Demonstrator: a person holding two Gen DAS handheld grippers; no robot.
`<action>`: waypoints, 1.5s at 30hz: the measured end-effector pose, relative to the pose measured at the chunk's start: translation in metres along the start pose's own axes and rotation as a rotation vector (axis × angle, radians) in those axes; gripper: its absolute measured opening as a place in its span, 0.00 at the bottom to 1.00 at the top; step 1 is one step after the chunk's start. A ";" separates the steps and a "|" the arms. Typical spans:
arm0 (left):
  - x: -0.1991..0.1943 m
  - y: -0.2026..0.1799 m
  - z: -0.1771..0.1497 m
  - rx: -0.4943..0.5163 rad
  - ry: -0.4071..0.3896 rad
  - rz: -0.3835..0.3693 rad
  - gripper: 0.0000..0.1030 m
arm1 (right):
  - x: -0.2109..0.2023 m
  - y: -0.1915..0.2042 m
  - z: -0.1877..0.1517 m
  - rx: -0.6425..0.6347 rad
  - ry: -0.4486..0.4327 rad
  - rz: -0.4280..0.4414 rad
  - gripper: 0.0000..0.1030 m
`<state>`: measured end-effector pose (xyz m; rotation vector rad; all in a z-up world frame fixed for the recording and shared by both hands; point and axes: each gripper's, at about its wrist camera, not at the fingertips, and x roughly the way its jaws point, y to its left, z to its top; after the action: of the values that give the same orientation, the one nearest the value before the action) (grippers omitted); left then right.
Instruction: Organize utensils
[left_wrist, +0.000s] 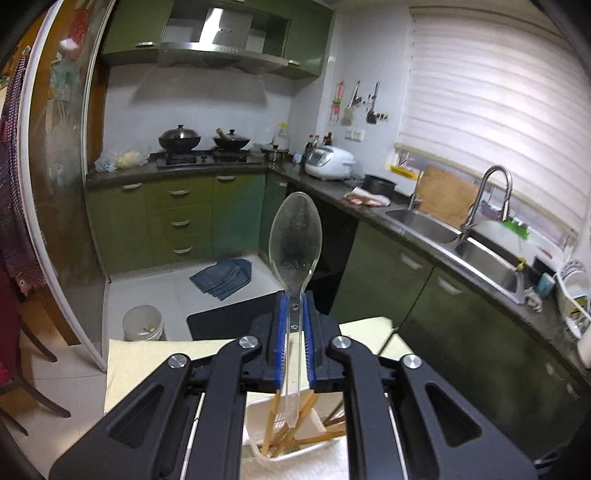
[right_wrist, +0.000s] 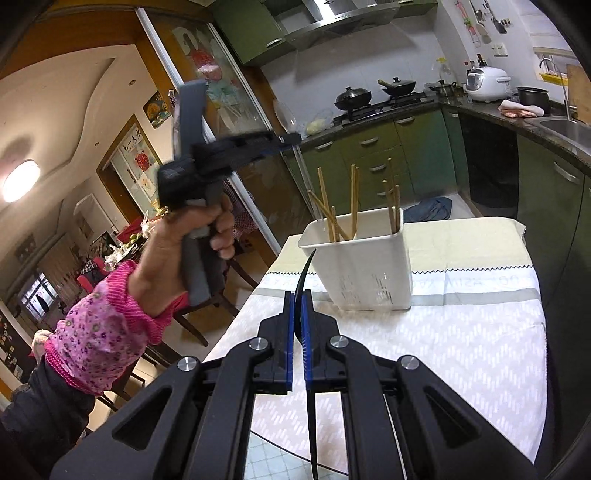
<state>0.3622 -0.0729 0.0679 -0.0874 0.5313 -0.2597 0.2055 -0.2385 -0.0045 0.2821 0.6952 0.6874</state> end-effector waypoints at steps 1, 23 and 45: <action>0.009 0.000 -0.005 -0.001 0.023 0.001 0.08 | -0.001 -0.001 0.000 0.002 -0.005 -0.002 0.05; -0.042 0.011 -0.078 0.057 0.222 0.011 0.46 | 0.035 0.016 0.104 -0.110 -0.407 -0.178 0.05; -0.093 0.015 -0.149 0.085 0.227 -0.050 0.70 | 0.163 -0.043 0.105 -0.143 -0.434 -0.353 0.05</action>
<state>0.2128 -0.0359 -0.0168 0.0117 0.7433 -0.3426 0.3886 -0.1640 -0.0262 0.1623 0.2667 0.3185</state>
